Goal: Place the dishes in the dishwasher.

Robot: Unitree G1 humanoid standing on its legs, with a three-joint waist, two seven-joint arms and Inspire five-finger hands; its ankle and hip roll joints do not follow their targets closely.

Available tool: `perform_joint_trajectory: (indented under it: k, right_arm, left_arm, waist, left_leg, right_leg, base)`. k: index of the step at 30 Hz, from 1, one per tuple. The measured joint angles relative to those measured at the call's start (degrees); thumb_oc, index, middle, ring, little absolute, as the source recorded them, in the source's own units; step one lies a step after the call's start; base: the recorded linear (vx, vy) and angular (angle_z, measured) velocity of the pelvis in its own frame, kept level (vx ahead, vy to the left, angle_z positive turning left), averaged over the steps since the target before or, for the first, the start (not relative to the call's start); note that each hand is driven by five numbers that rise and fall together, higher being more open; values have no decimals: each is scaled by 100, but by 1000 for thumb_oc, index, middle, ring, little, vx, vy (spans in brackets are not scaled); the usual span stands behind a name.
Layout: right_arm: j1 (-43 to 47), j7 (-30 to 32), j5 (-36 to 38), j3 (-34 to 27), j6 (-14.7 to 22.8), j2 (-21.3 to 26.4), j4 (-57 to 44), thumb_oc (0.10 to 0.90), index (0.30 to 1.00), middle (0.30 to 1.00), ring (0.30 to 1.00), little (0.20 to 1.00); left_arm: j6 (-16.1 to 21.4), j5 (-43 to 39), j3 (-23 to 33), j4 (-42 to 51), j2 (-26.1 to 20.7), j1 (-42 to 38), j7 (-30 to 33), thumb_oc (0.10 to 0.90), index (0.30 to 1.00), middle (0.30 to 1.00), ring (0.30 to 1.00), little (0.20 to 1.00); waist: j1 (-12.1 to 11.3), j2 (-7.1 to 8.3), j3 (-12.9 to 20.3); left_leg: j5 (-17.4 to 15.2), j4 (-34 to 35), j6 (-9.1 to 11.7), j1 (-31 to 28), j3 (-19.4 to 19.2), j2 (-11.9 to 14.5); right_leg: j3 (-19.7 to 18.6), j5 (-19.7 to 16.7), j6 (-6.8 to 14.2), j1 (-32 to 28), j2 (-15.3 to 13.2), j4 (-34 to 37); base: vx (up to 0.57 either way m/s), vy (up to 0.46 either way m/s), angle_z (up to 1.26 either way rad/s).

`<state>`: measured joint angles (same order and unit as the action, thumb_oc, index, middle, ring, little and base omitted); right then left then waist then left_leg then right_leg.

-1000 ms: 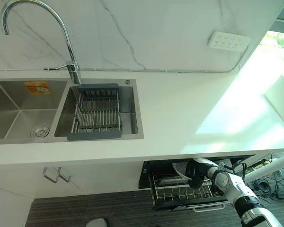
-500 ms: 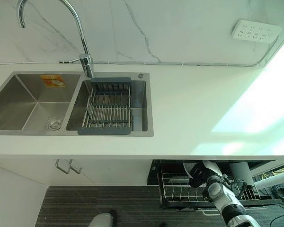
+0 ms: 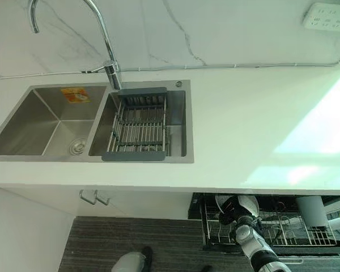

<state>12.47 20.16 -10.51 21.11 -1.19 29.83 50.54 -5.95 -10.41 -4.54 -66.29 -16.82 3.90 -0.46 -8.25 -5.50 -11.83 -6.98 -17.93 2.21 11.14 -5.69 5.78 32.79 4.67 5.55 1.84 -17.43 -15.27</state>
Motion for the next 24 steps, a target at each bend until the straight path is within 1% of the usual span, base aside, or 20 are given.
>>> perform_joint_trajectory:
  k: [4, 6, 7, 8, 9, 11, 13, 15, 18, 19, 21, 24]
  right_arm:
    - [196, 384, 88, -12, 71, 138, 35, 400, 300, 300, 300, 300]
    - [335, 564, 177, -13, 98, 151, 180, 400, 300, 300, 300, 300]
    - [361, 634, 197, -62, 88, 167, 191, 400, 300, 300, 300, 300]
    - [435, 818, 278, -86, 77, 244, 185, 400, 300, 300, 300, 300]
    - [512, 881, 279, -115, 67, 266, 190, 400, 300, 300, 300, 300]
    - [588, 907, 286, -142, 34, 264, 201, 400, 300, 300, 300, 300]
    - [731, 1009, 288, -128, 69, 243, 366, 400, 300, 300, 300, 300]
    - [774, 1133, 290, -128, 85, 243, 377, 400, 300, 300, 300, 300]
    - [858, 1277, 282, -128, 122, 251, 364, 400, 300, 300, 300, 300]
    - [879, 1316, 284, -142, 152, 254, 356, 800, 900, 900, 900, 900]
    - [898, 1315, 283, -145, 157, 257, 371, 800, 900, 900, 900, 900]
    - [1001, 1305, 356, -125, 268, 257, 368, 800, 900, 900, 900, 900]
  left_arm:
    - [137, -6, -86, -1, -5, -126, -2, 800, 900, 900, 900, 900]
    - [262, -6, -86, -22, -4, -128, 6, 800, 900, 900, 900, 900]
    - [317, -6, -87, -9, -4, -131, 13, 800, 900, 900, 900, 900]
    - [387, -5, -96, 22, -24, -183, 26, 800, 900, 900, 900, 900]
    - [389, -3, -118, 29, -25, -237, 29, 800, 900, 900, 900, 900]
    - [395, -2, -229, 36, -24, -257, 24, 800, 900, 900, 900, 900]
    - [476, -4, -309, 48, -21, -279, 22, 800, 900, 900, 900, 900]
    - [544, -5, -316, 48, 8, -293, 20, 800, 900, 900, 900, 900]
    - [611, -17, -316, 50, 6, -314, 22, 800, 900, 900, 900, 900]
    - [615, -18, -316, 53, 6, -340, 20, 800, 900, 900, 900, 900]
    - [649, -21, -323, 53, 6, -348, 21, 800, 900, 900, 900, 900]
    - [647, -52, -426, 51, -1, -409, 20, 800, 900, 900, 900, 900]
  waist:
    - [19, -151, -92]
    - [27, -234, -146]
    - [27, -284, -171]
    - [36, -364, -185]
    - [36, -400, -244]
    - [34, -428, -268]
    - [32, -440, -280]
    - [37, -479, -336]
    - [42, -486, -354]
    - [61, -490, -381]
    - [63, -486, -419]
    - [108, -461, -496]
  left_leg:
    - [37, 12, -75, 281, 28, -120]
    - [54, 28, -95, 299, 4, -170]
    - [55, 27, -95, 319, -21, -184]
    - [85, 41, -140, 481, -49, -206]
    - [145, 74, -170, 509, -70, -216]
    - [150, 116, -174, 515, -133, -228]
    - [151, 118, -176, 592, -149, -235]
    - [181, 118, -176, 596, -156, -236]
    - [181, 122, -176, 747, -176, -234]
    - [230, 120, -186, 783, -177, -234]
    - [250, 120, -178, 781, -178, -235]
    - [251, 122, -175, 836, -178, -231]
  right_leg:
    - [-4, -55, 46, 307, -156, -114]
    - [-26, -58, 84, 356, -235, -127]
    - [-26, -43, 106, 377, -264, -136]
    - [-43, -43, 109, 524, -286, -129]
    - [-76, -65, 100, 585, -297, -140]
    - [-128, -74, 102, 642, -319, -137]
    - [-205, -84, 105, 774, -315, -154]
    - [-231, -97, 99, 787, -313, -161]
    - [-254, -96, 100, 960, -313, -162]
    - [-257, -106, 87, 994, -315, -170]
    - [-272, -106, 87, 998, -316, -177]
    - [-284, -106, 87, 1073, -314, -185]
  base:
    - [-69, 69, 8]
    - [-31, 84, 4]
    - [-45, 110, 15]
    - [-41, 89, 13]
    - [-44, 59, 5]
    - [-36, 32, -8]
    - [-27, 20, -8]
    - [-14, 10, -2]
    - [-37, 15, -4]
    - [-52, -2, -1]
    - [-52, -15, 0]
    - [-4, -7, -1]
